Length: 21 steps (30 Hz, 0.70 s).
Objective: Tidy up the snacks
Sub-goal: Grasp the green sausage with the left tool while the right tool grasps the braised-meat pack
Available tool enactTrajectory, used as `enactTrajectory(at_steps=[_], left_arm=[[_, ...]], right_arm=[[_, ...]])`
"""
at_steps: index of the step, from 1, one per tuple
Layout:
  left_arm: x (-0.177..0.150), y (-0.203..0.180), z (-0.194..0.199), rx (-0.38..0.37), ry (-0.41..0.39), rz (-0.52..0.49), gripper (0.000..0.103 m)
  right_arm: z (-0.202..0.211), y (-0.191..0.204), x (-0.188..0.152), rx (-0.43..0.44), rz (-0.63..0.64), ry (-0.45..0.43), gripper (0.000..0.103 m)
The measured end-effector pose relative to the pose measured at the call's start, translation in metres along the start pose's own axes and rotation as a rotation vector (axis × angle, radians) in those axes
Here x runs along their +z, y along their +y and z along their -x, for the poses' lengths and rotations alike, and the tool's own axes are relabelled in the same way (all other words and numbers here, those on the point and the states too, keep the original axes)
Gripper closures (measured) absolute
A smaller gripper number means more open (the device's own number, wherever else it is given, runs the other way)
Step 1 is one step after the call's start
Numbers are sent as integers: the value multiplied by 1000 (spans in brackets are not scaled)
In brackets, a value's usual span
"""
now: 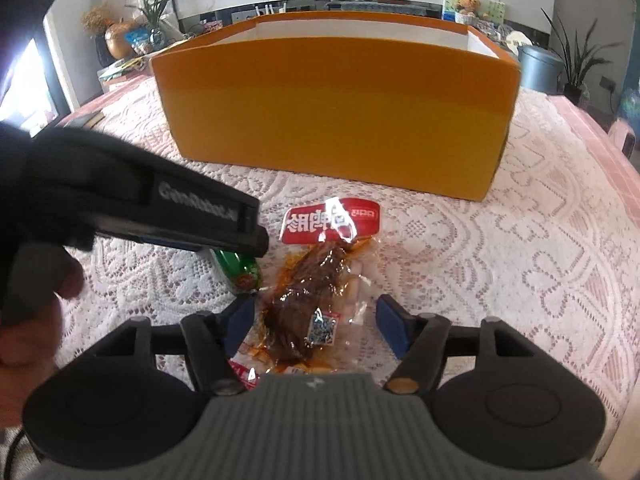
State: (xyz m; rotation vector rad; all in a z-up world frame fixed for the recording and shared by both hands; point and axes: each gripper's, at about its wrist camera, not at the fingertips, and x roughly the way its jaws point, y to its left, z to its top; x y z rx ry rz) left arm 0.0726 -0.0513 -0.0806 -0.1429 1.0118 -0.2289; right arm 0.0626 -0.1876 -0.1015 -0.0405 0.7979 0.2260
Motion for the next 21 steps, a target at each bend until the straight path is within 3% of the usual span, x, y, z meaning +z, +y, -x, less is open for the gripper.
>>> enactTrajectory(at_steps=[5,8,15,21], left_arm=[[4,7,12,-16,50,-46,55],[5,11,16,18,90,-78,72],[4,18,19,66,100,-133,72],[3,21,15,72,58,-108,61]], right_arm=[[2,9,-2,10,56,-7,51],[2,5,-2,5,42,-9,51],[2,-2,-1,-18,17,-3,51],[3,-2,-1,-18,7,-6,50]])
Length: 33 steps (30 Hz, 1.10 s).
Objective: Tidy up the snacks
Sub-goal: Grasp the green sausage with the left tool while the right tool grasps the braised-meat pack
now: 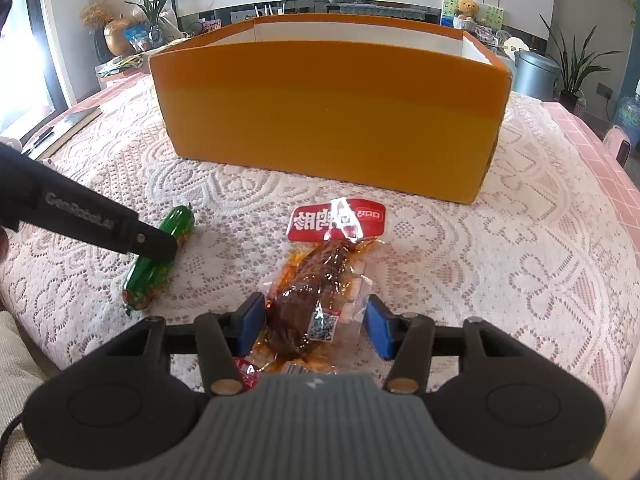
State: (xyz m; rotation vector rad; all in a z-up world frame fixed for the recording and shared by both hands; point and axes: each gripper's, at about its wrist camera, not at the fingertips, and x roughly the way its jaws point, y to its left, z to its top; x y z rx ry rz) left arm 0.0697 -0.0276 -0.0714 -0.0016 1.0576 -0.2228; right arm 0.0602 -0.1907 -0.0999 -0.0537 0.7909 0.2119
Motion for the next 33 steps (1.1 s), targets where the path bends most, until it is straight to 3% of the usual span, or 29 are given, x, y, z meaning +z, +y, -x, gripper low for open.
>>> enactTrajectory(at_steps=[4,13,19,21,33], left_arm=[[-4,-1,-2,-18,-26,23,54],[-8,-4,-8,3,-97,-5,52],[-10,-9,-8,20,-114,-56,69],[-10,-8,-8,27,-120,-57,77],[-12,-8,-6,15,-120,-56,77]], right_arm=[[-2,-1,1,8,-13,5,45],[-11,1,6,-3,-5,4,32],[-14,6,4,-9,30,3,25],[-14,7,3,-14,39,0,25],[-9,5,1,-21,39,-25,44]])
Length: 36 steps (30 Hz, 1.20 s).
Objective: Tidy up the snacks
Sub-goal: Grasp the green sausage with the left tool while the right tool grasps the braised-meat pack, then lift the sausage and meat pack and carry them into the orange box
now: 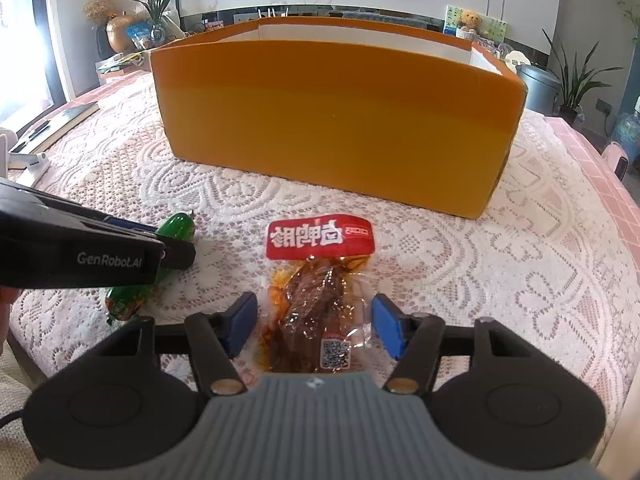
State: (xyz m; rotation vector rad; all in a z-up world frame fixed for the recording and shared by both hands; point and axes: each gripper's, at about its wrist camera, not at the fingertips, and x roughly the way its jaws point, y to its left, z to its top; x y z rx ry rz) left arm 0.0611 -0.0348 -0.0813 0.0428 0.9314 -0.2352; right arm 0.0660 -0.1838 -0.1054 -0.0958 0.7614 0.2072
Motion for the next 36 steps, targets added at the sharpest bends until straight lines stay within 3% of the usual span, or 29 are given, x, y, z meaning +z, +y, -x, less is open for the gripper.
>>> enactTrajectory(at_steps=[5,10,13,19,25,36], left_arm=[[0,-1,0,9,1,-11,66],[-2,-2,-1,7,-26,-34,65],[-3,-3,-1,9,-43,-44,76],[-3,1,1,0,-53,-22,78],[-4,-3,14,0,-107,-39,79],[5,5,48,-14,-189,22,79]], right_arm=[[2,0,-1,4,2,-11,46],[6,-2,0,-2,-10,-33,46],[7,-5,1,3,-26,-34,46],[7,-7,0,4,-40,-27,46],[11,-7,-1,7,-37,-41,46],[31,-9,-1,-4,-48,-102,46]])
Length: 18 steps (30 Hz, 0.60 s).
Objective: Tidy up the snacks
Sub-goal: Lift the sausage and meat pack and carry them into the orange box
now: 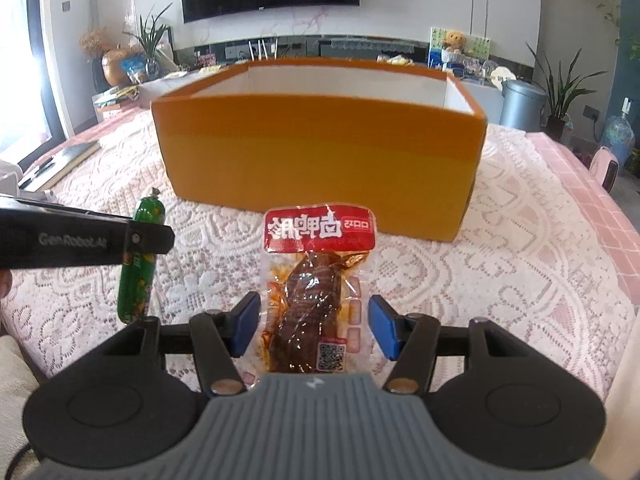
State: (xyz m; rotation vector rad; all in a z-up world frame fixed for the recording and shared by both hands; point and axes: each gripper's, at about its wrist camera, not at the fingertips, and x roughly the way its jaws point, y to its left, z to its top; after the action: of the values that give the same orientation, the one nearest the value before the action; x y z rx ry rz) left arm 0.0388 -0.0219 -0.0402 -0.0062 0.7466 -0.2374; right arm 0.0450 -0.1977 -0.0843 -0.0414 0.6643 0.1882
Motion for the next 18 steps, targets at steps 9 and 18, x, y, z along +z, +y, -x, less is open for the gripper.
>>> enactTrajectory(at_steps=[9,18], left_arm=[[19,3,30,-15,-80,11,79],[47,6,49,-21,-139,8,79]], right_arm=[[25,-3,19,9,-17,-65,46],[53,0,55,9,42,-170,46]])
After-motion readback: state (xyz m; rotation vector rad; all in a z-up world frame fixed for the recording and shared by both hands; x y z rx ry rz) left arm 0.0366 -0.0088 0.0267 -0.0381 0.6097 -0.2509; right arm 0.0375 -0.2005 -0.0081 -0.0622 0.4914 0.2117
